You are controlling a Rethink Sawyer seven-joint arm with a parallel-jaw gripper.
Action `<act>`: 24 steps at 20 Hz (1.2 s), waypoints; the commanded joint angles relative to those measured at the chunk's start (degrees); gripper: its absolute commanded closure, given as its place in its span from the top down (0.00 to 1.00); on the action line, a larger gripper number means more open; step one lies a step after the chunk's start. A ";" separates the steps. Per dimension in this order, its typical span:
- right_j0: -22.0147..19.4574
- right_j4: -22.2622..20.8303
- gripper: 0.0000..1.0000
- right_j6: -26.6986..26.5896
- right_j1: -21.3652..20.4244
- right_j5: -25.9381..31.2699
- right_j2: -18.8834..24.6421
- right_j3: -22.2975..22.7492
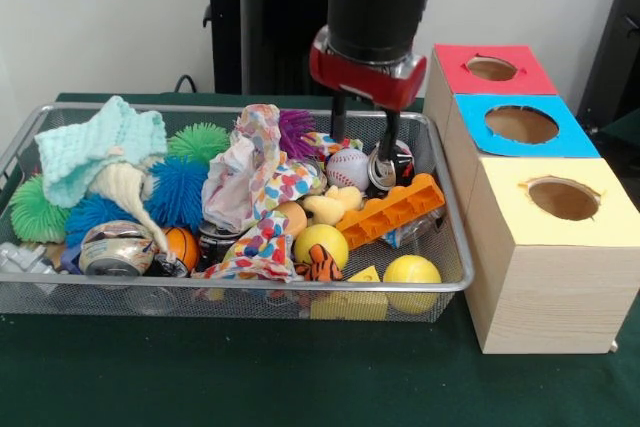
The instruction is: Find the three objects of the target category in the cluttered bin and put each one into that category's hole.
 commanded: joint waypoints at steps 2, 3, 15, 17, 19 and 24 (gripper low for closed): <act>0.21 4.31 1.00 17.39 6.97 -9.83 -2.82 -5.55; 0.05 5.03 1.00 17.19 6.98 -10.17 -2.62 -5.66; 6.69 17.69 1.00 28.50 2.25 -5.78 -8.91 3.30; 7.39 20.16 1.00 30.16 2.29 -5.19 -9.23 4.36; 7.83 21.96 1.00 30.75 2.63 -5.14 -9.12 4.75; 8.93 24.99 1.00 33.31 4.24 -8.34 -8.71 6.85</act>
